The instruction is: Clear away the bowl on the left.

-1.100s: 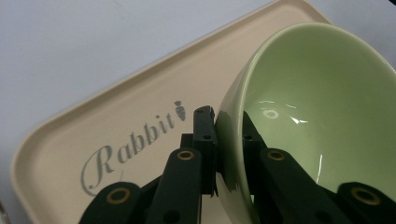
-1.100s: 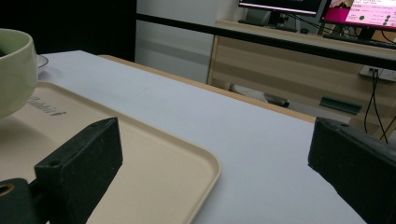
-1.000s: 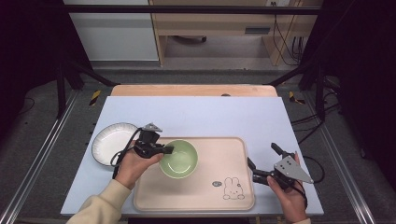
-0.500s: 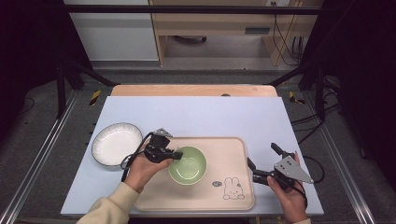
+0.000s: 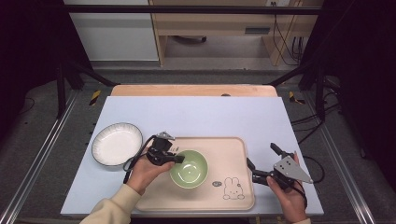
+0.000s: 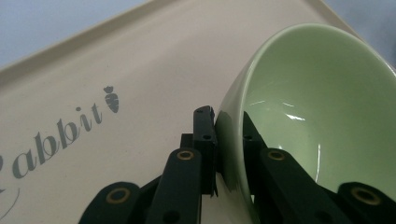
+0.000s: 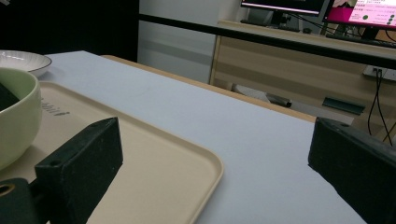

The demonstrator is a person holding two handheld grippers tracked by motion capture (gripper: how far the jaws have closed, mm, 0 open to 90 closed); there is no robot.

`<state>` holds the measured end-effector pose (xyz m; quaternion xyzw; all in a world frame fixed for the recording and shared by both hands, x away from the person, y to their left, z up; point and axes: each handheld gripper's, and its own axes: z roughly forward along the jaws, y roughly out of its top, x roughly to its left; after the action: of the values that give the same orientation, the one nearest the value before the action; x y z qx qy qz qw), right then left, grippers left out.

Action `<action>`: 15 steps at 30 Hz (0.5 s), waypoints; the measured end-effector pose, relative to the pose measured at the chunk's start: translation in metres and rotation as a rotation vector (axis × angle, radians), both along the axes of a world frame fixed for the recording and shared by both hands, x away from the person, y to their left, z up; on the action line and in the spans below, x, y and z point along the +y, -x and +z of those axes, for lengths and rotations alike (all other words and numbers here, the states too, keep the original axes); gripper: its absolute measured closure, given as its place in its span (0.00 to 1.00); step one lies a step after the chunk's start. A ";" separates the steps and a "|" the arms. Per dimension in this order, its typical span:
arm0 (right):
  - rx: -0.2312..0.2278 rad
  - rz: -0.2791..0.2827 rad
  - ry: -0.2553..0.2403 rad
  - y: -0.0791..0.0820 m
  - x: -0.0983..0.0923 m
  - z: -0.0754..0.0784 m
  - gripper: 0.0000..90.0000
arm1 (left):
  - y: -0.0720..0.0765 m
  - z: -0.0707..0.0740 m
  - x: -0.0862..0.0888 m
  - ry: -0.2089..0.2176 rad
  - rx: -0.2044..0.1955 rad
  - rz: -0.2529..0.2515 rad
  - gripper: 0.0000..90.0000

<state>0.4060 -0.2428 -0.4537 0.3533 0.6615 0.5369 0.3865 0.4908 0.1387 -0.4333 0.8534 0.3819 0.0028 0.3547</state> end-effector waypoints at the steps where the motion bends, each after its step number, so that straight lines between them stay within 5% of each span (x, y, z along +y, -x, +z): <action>1: 0.000 0.000 0.000 0.000 0.000 0.000 0.03 | 0.000 0.000 0.000 0.000 0.000 0.000 0.92; 15: -0.001 0.001 0.001 0.000 0.000 0.000 0.03 | 0.000 -0.005 0.000 0.002 0.012 0.002 0.92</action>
<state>0.4060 -0.2432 -0.4536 0.3526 0.6617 0.5369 0.3867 0.4910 0.1384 -0.4385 0.8527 0.3848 -0.0022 0.3532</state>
